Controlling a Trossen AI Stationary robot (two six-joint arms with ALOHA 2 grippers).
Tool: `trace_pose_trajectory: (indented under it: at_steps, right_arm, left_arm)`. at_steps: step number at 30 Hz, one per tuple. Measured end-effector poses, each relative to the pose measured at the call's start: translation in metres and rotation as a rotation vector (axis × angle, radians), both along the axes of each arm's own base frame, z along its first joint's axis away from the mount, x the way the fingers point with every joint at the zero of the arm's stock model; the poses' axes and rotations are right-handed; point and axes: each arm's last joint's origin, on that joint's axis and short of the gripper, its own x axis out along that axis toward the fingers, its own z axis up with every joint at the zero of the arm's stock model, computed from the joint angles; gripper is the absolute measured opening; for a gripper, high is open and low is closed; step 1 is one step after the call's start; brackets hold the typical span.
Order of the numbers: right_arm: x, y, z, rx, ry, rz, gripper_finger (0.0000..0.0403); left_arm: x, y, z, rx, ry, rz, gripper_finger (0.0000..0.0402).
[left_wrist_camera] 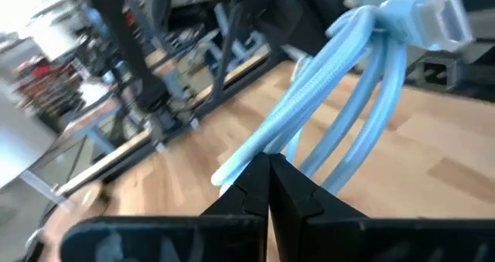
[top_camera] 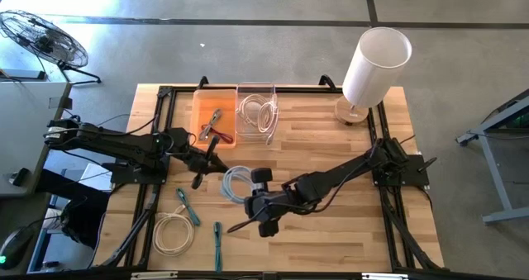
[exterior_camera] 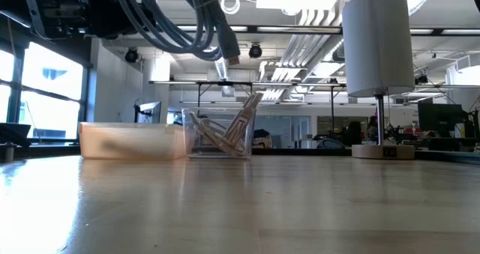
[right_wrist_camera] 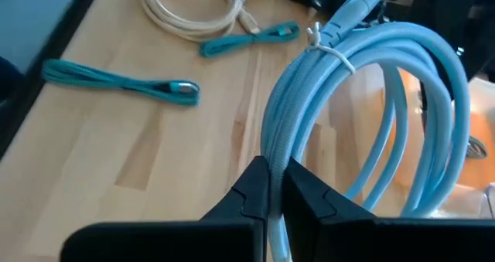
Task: Pick & Place USB Port
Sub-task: Put the blue HDMI cable into the transparent bin
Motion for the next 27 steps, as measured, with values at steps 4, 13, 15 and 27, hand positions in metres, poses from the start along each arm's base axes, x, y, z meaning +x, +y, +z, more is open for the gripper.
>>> trace_pose_trajectory:
  at_steps: [4, 13, 15, 27]
  right_arm:
    - [-0.0030, 0.0020, -0.0016, -0.004, 0.018, -0.020, 0.0009]
    - [-0.0077, 0.0075, -0.0032, -0.024, 0.032, -0.041, 0.0009]
    - [-0.0078, 0.0075, -0.0033, -0.016, 0.033, -0.047, 0.0009]
    - [-0.0081, 0.0081, -0.0035, -0.006, 0.038, -0.042, 0.0009]
  left_arm:
    - [-0.0001, 0.0009, -0.0020, 0.004, 0.023, 0.032, 0.0000]
    - [-0.0004, 0.0000, -0.0019, -0.005, 0.024, 0.001, 0.0001]
    - [-0.0007, -0.0007, -0.0019, -0.020, 0.029, -0.024, 0.0003]
    - [-0.0003, -0.0006, 0.0005, -0.020, 0.004, -0.022, 0.0141]
